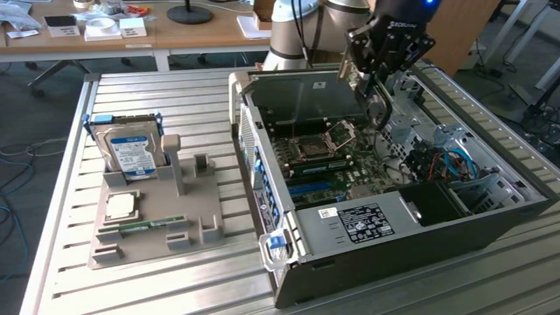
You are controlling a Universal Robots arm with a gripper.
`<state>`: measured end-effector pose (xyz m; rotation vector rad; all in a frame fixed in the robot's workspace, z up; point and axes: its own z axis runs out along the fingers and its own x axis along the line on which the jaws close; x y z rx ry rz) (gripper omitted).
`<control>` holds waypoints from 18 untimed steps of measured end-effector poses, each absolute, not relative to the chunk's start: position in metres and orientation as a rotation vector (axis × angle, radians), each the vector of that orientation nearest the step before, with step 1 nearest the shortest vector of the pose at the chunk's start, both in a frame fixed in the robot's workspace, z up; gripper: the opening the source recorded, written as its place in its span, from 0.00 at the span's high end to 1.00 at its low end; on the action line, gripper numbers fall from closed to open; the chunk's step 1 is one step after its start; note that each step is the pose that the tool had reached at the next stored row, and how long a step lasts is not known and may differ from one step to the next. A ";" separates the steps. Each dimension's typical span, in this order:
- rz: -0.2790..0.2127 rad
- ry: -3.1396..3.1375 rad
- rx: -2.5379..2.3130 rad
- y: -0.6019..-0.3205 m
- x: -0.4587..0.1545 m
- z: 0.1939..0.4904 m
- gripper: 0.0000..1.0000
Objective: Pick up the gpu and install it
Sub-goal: 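Pick up the gpu and move the gpu toward the slot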
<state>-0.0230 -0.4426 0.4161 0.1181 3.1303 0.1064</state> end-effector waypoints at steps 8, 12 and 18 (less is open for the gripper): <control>0.108 3.130 0.118 -0.443 0.007 0.416 0.73; 0.109 3.130 0.118 -0.443 0.019 0.416 0.73; 0.109 3.130 0.118 -0.443 0.033 0.416 0.73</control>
